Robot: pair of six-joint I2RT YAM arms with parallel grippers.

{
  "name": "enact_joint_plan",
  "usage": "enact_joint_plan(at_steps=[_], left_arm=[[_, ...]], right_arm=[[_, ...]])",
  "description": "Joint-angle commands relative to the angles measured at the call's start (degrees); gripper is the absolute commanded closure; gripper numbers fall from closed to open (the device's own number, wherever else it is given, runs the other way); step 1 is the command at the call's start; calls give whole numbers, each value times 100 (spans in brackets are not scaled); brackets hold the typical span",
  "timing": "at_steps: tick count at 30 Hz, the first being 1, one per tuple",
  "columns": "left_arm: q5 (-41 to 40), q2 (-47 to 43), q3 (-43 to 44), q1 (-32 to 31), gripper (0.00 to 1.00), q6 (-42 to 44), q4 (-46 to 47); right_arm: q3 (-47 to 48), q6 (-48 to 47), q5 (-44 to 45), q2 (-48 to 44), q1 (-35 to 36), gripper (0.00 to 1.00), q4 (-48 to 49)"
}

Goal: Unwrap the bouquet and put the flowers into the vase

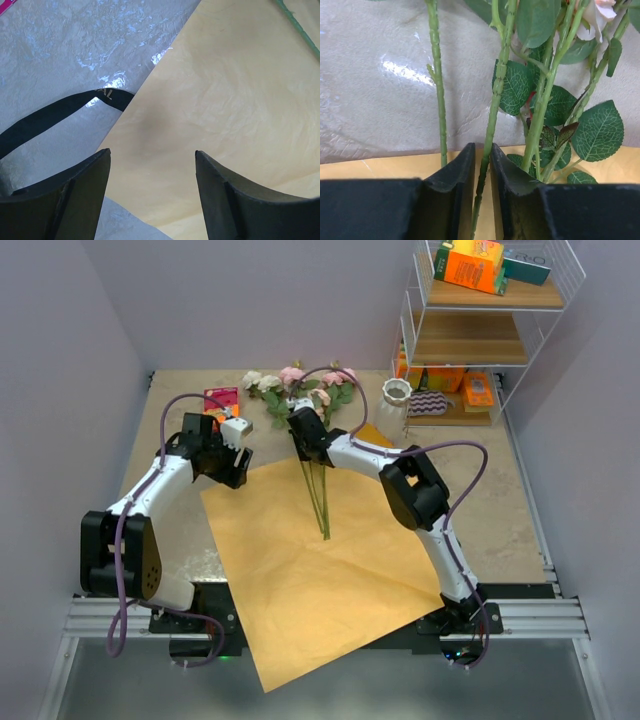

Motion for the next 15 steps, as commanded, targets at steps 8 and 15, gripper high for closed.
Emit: enact_joint_plan(at_steps=[8,15], left_arm=[[130,-277,156,77,27,111,-31],[182,-295,305,182,28,93,-110]], right_arm=[[290,2,145,-514,-3,100,141],[317,-7,224,-1481,-12,100,518]])
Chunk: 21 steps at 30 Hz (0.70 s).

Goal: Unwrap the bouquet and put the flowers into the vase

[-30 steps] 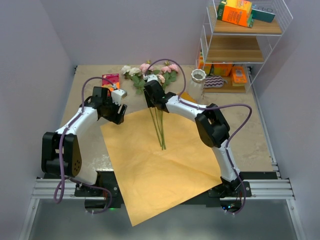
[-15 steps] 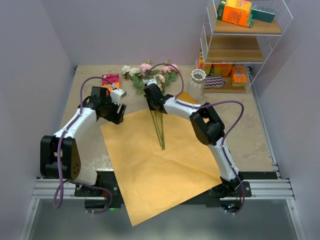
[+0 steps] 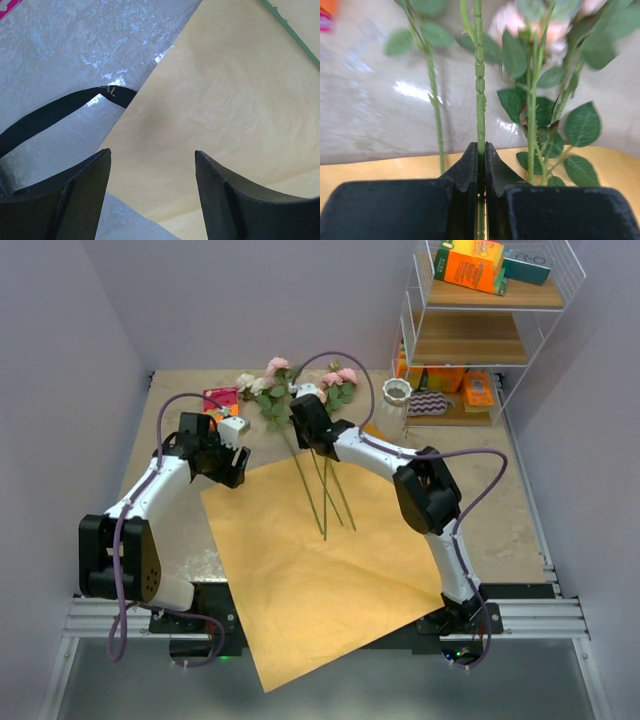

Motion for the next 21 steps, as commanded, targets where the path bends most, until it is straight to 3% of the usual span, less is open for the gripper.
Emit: enact_joint_plan(at_steps=[1,6,9,13,21], left_arm=[[187,-181,315,143,28,54,-64],[301,-94,438,240,28,18,-144],[354,-102,455,284,28,10,-170],[406,-111,455,337,28,45,-188],[547,-41,482,451,28,89,-144]], right_arm=[[273,-70,169,-1232,-8,100,565],[317,-368,125,-2189,-16,100,1083],[-393,-869,248,-3075,-8,100,2284],[-1123,-2245,940,-3693,-34,100,4426],[-1414,-3725,1145,-3879,-455,100,6766]])
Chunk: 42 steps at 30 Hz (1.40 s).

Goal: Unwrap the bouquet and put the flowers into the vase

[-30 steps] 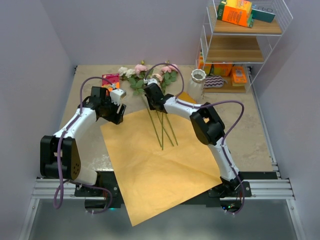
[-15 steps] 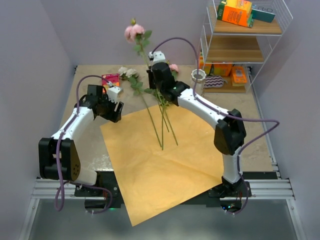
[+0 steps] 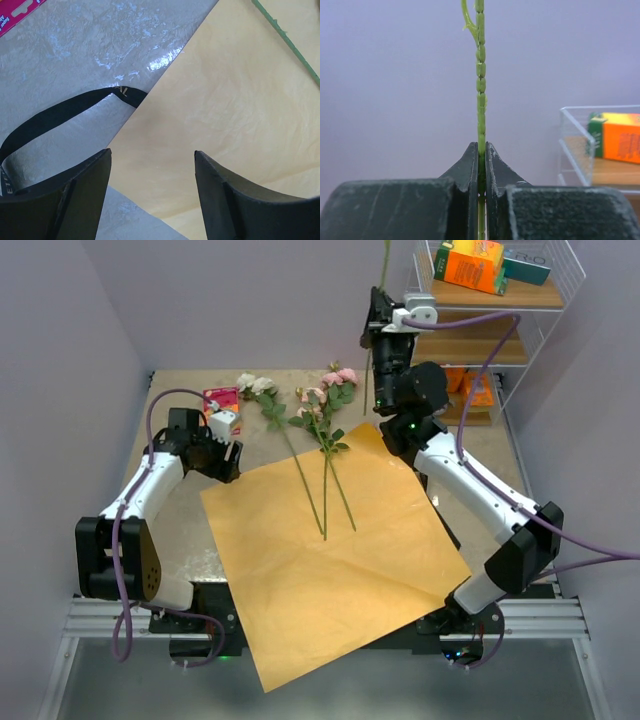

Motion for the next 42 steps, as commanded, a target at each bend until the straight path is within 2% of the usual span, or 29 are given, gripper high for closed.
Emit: enact_joint_plan(at_steps=[1,6,11,27,33,39,42], left_arm=[[248,-17,239,97,28,97,68],[388,-8,265,149,28,124,77],[433,27,309,158,28,168,51],[538,54,459,352,28,414,-178],[573,36,450,431,28,519,-257],[591,36,441,475,28,537,-274],[608,45,441,484,28,511,-266]], right_arm=[[-332,-1384,247,64,-307,100,1980],[-386,-1984,317,275,-562,100,2947],[-456,-2169,256,459,-808,100,3415],[-843,-2547,510,1259,-976,100,4847],[-869,-2337,755,1418,-1020,100,4839],[-1396,-2100,1142,1164,-1020,100,4707],[-1826,-1881,1284,918,-1020,87,4506]])
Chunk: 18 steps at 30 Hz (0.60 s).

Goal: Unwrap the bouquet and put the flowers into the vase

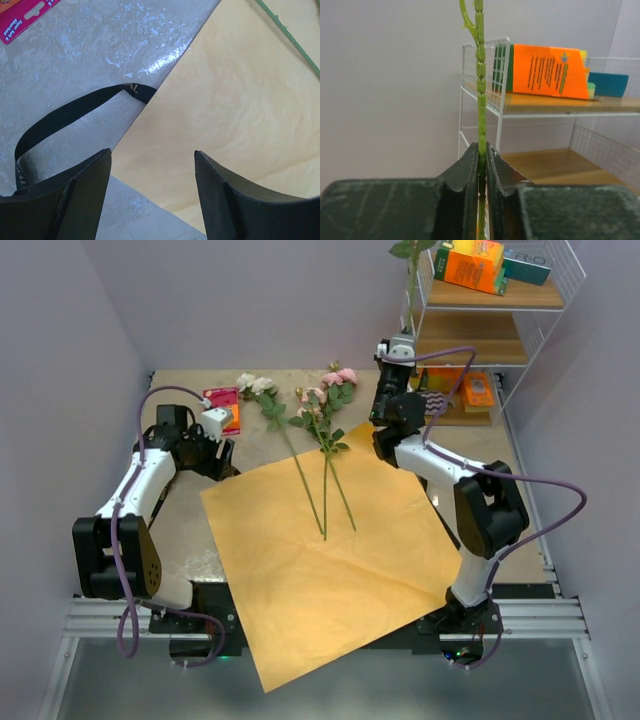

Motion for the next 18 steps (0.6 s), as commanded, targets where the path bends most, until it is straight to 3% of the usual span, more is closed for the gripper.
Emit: enact_joint_plan(at_steps=[1,3,6,14,18], left_arm=[[187,-25,218,57,28,52,29],[221,-34,236,57,28,34,12],[266,-60,271,57,28,-18,12],[380,-104,394,57,28,-107,-94],[389,-148,420,66,28,-185,-94]], right_arm=[[-530,367,392,-691,-8,74,672],[-803,621,462,-877,1,56,322],[-1198,824,506,-1228,45,20,-49],[-1815,912,647,-2080,545,14,-540],[-2016,817,849,-2292,1282,14,-1165]])
